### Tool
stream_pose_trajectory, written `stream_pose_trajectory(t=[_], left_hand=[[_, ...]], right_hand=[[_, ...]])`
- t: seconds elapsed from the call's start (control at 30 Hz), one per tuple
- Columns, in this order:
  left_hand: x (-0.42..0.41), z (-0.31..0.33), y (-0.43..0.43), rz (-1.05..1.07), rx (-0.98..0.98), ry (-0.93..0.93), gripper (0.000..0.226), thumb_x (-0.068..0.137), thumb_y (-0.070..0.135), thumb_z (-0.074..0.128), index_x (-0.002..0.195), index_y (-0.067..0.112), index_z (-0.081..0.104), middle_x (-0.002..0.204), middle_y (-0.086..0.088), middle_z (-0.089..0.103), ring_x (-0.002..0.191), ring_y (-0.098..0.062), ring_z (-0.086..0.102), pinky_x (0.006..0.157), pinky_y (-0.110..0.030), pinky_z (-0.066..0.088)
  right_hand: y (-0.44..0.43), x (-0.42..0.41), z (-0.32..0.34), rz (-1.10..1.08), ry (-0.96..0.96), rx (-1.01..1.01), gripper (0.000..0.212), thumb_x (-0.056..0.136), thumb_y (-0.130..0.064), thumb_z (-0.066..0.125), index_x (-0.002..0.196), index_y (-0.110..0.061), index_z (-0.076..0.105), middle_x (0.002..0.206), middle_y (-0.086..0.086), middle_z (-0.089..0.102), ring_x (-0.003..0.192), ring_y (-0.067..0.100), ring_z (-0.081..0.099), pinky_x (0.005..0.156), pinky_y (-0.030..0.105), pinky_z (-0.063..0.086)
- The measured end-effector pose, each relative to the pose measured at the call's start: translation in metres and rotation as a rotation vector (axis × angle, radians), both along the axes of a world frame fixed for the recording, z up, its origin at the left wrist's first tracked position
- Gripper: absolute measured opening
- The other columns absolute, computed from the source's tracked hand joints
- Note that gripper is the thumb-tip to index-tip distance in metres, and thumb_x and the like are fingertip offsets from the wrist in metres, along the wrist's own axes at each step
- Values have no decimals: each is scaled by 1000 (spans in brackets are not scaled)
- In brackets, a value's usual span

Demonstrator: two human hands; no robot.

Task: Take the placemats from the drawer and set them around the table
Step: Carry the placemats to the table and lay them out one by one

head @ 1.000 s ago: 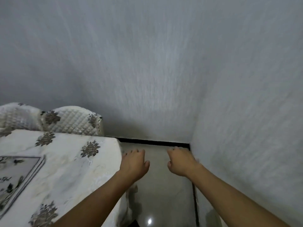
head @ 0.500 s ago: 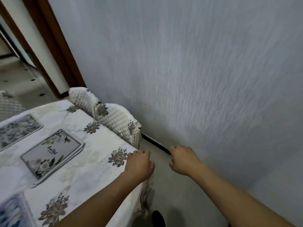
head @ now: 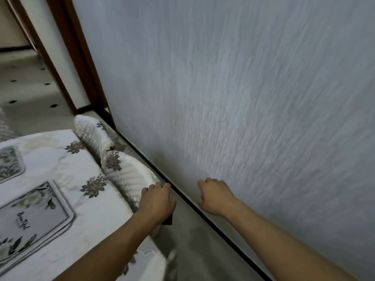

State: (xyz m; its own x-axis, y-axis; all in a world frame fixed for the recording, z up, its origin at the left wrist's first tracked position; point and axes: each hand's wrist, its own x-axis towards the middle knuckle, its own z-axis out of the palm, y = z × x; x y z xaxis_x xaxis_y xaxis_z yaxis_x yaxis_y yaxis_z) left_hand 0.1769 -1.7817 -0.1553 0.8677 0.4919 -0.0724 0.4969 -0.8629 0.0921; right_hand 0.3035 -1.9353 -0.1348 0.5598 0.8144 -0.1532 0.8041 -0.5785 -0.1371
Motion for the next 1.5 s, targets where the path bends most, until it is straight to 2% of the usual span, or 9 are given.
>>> stream_pose_trajectory(t=[0.33,0.5,0.63,0.8,1.03,1.27,1.5], left_hand=[[48,-4,101,488,38,55,37,90,47,45,109,17,53,112,-9,58,106,-31,55,87,-42,40],[44,0,128,788,16,35,37,89,47,47,108,17,55,114,-9,60,106,-31,56,88,-42,40],[8,1,139,1034,25,33,40,89,48,48,115,18,54,114,-7,59,106,-31,56,87,-41,40],[-39,-12,161,1233,13,49,39,91,48,46,114,17,54,111,-8,58,105,-30,55,87,-41,40],[-76,-39,209,1403,-50,44,36,91,46,47,110,16,53,108,-6,58,103,-28,55,81,-38,38],[-86,-52,236,1606,-80,47,37,92,46,46,111,16,54,109,-7,57,102,-28,56,82,-38,38],[-66,-62,260,1915,-129,34,37,93,45,46,114,15,52,109,-8,56,100,-29,55,81,-38,38]], right_hand=[[179,108,7,486,-10,34,31,90,-32,50,112,-10,53,111,15,60,100,30,58,84,36,46],[271,118,19,777,-53,81,32,87,-28,49,112,-9,54,113,16,61,103,35,59,86,37,46],[334,84,19,1016,-77,106,33,83,-30,50,111,-12,52,111,15,61,101,36,60,81,40,47],[390,33,11,1208,-114,129,30,89,-32,50,110,-11,50,109,14,59,101,36,58,78,40,44],[464,-10,-4,1333,-162,53,32,91,-34,50,114,-12,49,111,11,58,104,33,57,80,38,41],[538,-35,-31,1502,-152,-34,29,91,-31,48,112,-12,49,109,10,56,102,32,56,73,37,30],[607,-73,-52,1828,-105,-12,32,91,-31,47,116,-12,50,111,11,59,100,32,59,77,37,40]])
